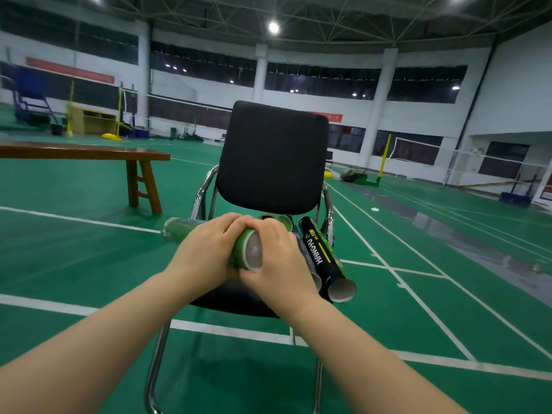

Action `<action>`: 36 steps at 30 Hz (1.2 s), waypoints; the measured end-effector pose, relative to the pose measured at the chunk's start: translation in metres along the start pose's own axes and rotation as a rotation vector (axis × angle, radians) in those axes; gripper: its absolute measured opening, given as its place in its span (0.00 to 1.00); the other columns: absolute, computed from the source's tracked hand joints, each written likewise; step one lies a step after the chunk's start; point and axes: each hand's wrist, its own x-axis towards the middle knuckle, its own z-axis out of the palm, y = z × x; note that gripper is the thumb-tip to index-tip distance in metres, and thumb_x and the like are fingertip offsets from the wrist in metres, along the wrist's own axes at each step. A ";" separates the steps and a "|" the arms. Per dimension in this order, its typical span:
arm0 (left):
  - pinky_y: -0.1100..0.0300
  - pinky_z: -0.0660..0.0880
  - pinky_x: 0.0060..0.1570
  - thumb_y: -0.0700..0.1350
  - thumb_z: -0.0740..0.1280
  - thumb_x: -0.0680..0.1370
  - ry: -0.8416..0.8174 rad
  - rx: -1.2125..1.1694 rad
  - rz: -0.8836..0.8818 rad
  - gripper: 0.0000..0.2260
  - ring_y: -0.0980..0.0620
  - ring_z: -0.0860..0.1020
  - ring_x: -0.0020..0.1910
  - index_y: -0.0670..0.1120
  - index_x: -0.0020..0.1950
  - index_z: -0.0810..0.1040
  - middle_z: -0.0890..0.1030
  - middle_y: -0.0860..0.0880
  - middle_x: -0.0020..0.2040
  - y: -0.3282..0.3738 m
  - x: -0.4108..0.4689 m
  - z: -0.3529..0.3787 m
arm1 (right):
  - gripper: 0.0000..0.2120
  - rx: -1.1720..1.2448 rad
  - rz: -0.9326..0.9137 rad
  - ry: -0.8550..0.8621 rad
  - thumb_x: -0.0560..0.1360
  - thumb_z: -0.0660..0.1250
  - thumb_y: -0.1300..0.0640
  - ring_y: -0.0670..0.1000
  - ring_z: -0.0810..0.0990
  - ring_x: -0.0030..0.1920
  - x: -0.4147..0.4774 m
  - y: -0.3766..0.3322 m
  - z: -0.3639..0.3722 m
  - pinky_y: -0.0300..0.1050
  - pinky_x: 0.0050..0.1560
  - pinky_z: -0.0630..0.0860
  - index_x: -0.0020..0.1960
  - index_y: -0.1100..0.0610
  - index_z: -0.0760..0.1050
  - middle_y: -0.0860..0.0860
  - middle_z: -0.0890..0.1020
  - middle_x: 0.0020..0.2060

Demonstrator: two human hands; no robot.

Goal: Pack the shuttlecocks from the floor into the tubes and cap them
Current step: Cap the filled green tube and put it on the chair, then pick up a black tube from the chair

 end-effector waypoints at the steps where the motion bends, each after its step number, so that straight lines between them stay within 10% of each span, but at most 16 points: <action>1: 0.48 0.76 0.52 0.46 0.79 0.59 0.012 0.019 -0.008 0.38 0.41 0.78 0.54 0.45 0.66 0.70 0.76 0.43 0.61 -0.002 0.009 0.008 | 0.29 -0.033 -0.019 0.041 0.65 0.72 0.57 0.56 0.69 0.58 0.004 0.008 0.002 0.42 0.54 0.65 0.63 0.51 0.65 0.50 0.71 0.60; 7: 0.50 0.67 0.63 0.55 0.69 0.73 -0.081 0.175 -0.195 0.38 0.45 0.64 0.70 0.50 0.76 0.52 0.59 0.47 0.74 -0.015 0.050 0.053 | 0.35 -0.334 -0.073 0.170 0.56 0.78 0.56 0.58 0.72 0.50 0.021 0.058 0.027 0.46 0.35 0.77 0.58 0.51 0.65 0.56 0.74 0.56; 13: 0.50 0.75 0.53 0.53 0.66 0.74 -0.408 0.158 -0.257 0.37 0.46 0.74 0.59 0.55 0.76 0.47 0.69 0.49 0.68 -0.057 0.032 0.108 | 0.29 -0.535 -0.233 0.138 0.56 0.76 0.56 0.58 0.76 0.44 0.019 0.102 0.084 0.41 0.28 0.73 0.54 0.51 0.71 0.52 0.80 0.50; 22: 0.53 0.68 0.60 0.63 0.65 0.71 -0.422 0.063 -0.196 0.36 0.52 0.71 0.65 0.53 0.74 0.57 0.69 0.55 0.69 -0.084 0.016 0.145 | 0.17 -0.572 -0.304 0.054 0.67 0.63 0.54 0.55 0.71 0.51 -0.003 0.122 0.149 0.48 0.47 0.68 0.55 0.51 0.69 0.49 0.76 0.54; 28: 0.50 0.62 0.67 0.62 0.70 0.68 -0.450 0.078 -0.142 0.40 0.55 0.63 0.70 0.56 0.74 0.54 0.64 0.57 0.72 -0.087 0.012 0.134 | 0.48 -0.671 -0.157 -0.057 0.52 0.76 0.44 0.61 0.69 0.63 -0.014 0.133 0.112 0.62 0.63 0.58 0.69 0.50 0.65 0.54 0.74 0.63; 36: 0.51 0.53 0.71 0.63 0.69 0.69 -0.514 0.091 -0.139 0.44 0.56 0.55 0.74 0.58 0.76 0.45 0.55 0.58 0.76 -0.069 0.000 0.115 | 0.40 -0.696 0.101 -0.243 0.39 0.80 0.38 0.59 0.83 0.37 -0.013 0.143 0.095 0.58 0.47 0.77 0.50 0.47 0.79 0.52 0.83 0.47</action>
